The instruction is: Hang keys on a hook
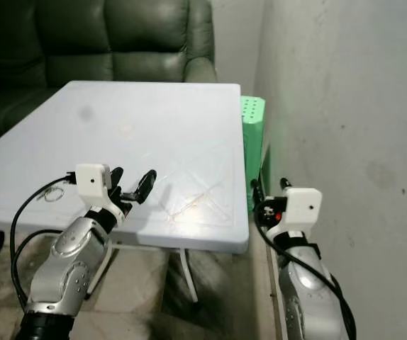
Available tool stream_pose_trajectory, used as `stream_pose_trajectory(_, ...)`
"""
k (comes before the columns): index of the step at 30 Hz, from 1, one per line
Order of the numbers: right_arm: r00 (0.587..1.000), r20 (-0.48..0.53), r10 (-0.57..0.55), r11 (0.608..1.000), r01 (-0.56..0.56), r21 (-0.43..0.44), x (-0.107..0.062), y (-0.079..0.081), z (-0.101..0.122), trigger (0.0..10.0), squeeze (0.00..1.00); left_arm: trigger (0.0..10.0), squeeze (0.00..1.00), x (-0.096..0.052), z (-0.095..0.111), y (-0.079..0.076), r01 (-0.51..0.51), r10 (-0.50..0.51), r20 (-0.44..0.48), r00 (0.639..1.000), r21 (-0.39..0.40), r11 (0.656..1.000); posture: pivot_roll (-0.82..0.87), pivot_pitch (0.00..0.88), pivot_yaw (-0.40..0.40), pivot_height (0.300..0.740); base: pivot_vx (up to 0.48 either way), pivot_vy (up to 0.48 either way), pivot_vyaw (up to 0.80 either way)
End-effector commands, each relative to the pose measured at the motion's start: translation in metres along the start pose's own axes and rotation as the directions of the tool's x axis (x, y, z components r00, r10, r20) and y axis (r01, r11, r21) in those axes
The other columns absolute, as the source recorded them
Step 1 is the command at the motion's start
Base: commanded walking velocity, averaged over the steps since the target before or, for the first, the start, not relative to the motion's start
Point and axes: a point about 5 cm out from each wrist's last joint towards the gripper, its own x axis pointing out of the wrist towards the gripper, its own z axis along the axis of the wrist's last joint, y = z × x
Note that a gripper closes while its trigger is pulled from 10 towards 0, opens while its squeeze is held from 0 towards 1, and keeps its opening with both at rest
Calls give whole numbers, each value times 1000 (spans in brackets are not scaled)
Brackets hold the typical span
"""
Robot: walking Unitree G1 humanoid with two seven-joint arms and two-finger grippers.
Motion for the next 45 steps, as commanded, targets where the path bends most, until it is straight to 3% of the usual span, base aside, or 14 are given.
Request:
stream_pose_trajectory(1, 999, 28, 29, 999, -29, 14, 1, 4, 5, 10000, 1000, 10000, 0, 1, 4, 3, -10, 10, 14, 1000, 8, 1000, -115, 0, -16, 740, 0, 0, 0)
stream_pose_trajectory(19, 999, 35, 10, 1000, -9, -27, 1, 0, 8, 10000, 1000, 10000, 0, 3, 6, 6, -21, 21, 17, 1000, 3, 1000, -117, 3, -20, 740, 0, 0, 0)
stream_pose_trajectory(25, 998, -32, -45, 998, 44, -42, 4, -5, 2, 10000, 973, 10000, 0, 3, 5, 5, -20, 21, 11, 1000, -7, 1000, -117, 0, -19, 740, 0, 0, 0)
stream_pose_trajectory(26, 998, -33, -50, 998, 49, -34, 4, -6, 1, 10000, 0, 10000, 0, 3, 5, 6, -20, 20, 9, 1000, -11, 1000, -118, 0, -21, 740, 0, 0, 0)
stream_pose_trajectory(34, 998, -38, -50, 998, 48, -46, 4, -6, 1, 10000, 0, 10000, 0, 5, 3, 5, -18, 18, 1, 1000, -17, 1000, -121, 0, -20, 740, 0, 31, 0)
stream_pose_trajectory(45, 998, -40, -42, 998, 40, -47, 3, -4, 1, 10000, 0, 10000, 0, 6, 4, 5, -16, 16, 1, 1000, -22, 1000, -123, 0, -21, 740, 0, 424, 0)
